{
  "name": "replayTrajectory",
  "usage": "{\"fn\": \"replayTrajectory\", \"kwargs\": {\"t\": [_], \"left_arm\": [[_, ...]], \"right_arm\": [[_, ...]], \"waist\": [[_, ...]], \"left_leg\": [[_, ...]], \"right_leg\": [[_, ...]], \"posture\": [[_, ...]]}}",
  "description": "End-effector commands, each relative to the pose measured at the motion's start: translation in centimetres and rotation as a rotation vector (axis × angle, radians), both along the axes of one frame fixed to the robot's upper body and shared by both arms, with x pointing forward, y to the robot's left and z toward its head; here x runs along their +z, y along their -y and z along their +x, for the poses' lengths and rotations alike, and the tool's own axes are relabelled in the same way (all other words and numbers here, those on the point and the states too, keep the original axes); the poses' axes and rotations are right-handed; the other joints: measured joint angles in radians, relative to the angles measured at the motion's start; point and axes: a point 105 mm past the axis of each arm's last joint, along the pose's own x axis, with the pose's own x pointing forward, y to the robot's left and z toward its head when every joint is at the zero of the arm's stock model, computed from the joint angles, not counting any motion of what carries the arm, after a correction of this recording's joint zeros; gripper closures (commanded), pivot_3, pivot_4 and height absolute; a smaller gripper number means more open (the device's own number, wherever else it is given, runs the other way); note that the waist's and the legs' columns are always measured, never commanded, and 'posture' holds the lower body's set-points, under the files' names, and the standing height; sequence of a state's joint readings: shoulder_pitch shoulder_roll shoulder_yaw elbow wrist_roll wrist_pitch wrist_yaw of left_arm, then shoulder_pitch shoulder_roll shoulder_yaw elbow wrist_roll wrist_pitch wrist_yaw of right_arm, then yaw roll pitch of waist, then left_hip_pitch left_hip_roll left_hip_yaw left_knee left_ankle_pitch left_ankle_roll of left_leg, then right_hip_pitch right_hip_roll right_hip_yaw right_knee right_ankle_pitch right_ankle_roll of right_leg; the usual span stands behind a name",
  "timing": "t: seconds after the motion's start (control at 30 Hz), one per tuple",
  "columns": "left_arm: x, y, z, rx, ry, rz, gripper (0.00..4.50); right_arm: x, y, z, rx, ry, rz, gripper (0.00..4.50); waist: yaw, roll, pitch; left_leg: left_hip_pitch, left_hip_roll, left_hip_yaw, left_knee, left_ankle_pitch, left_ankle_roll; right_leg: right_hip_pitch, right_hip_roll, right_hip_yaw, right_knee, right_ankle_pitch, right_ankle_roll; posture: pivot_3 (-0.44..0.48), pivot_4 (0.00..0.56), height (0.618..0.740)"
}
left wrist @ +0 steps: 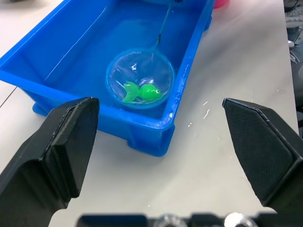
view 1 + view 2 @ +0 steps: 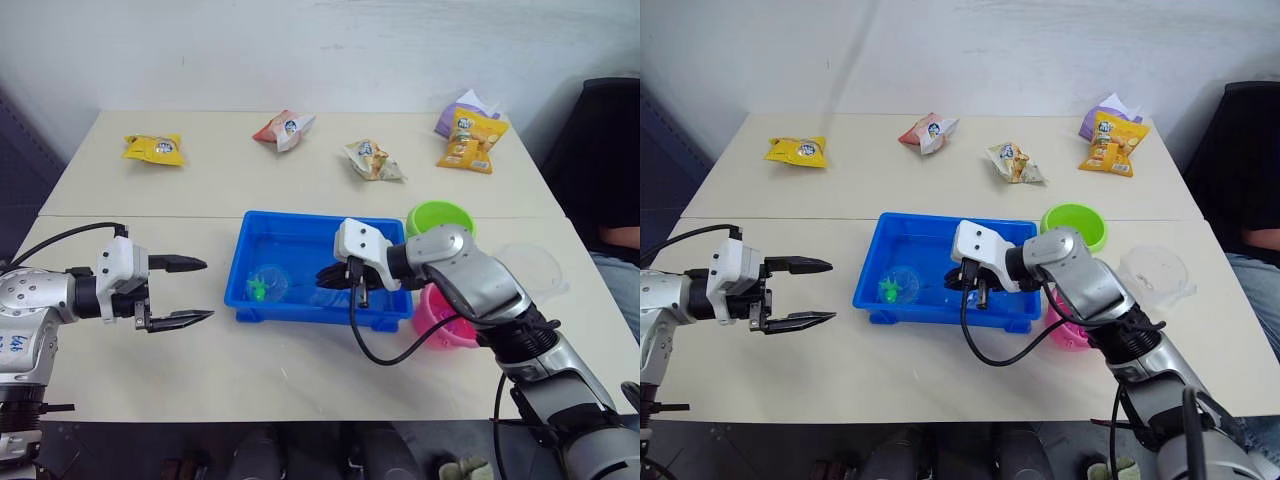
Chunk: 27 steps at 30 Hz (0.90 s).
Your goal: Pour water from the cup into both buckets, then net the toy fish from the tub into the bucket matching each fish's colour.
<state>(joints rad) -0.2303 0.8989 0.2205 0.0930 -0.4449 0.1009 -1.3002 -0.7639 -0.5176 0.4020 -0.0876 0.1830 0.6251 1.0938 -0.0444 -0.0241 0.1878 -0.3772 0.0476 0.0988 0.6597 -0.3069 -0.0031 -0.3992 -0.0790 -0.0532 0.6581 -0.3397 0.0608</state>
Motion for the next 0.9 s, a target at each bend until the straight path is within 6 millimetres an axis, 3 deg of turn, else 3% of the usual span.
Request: {"fn": "replayTrajectory", "kwargs": {"t": [0.03,0.17,0.53,0.73,0.9], "left_arm": [[1.1,0.6,0.2,-0.011,0.042,-0.043,0.02],[2.4,2.0,0.6,-0.041,0.057,-0.140,0.02],[2.5,5.8,1.5,-0.154,0.063,-0.207,0.02],[2.6,7.9,2.1,-0.217,0.065,-0.258,0.02],[3.0,9.4,3.0,-0.245,0.093,-0.294,0.02]], "right_arm": [[2.1,1.5,-1.0,-0.003,0.008,0.084,4.50],[2.8,3.7,-2.1,-0.053,0.003,0.132,4.50],[5.0,9.9,-3.5,-0.255,0.105,0.219,4.50],[6.8,15.5,-3.8,-0.454,0.230,0.215,4.50],[7.7,19.9,-2.8,-0.631,0.379,0.171,4.50]], "waist": [[0.002,0.000,0.000],[0.016,0.000,0.000],[0.017,0.000,0.000],[0.019,0.000,0.000],[0.017,0.000,0.000]], "left_leg": [[0.000,0.000,0.000,0.000,0.000,0.000],[-0.001,0.000,0.000,-0.001,0.000,0.000],[0.000,0.000,0.000,-0.001,0.000,0.000],[0.000,-0.001,0.000,-0.001,0.000,0.000],[0.001,-0.001,0.000,0.000,0.000,-0.001]], "right_leg": [[0.000,0.000,0.000,0.000,0.000,0.000],[0.000,0.000,0.000,-0.001,0.000,0.000],[0.001,0.001,0.000,-0.002,0.000,0.000],[0.002,0.001,0.000,-0.002,0.000,0.001],[0.003,0.002,0.000,-0.003,0.000,0.001]], "posture": [[0.000,0.150,0.740],[0.000,0.150,0.740],[0.000,0.150,0.740],[0.000,0.150,0.740],[0.000,0.150,0.740]]}}
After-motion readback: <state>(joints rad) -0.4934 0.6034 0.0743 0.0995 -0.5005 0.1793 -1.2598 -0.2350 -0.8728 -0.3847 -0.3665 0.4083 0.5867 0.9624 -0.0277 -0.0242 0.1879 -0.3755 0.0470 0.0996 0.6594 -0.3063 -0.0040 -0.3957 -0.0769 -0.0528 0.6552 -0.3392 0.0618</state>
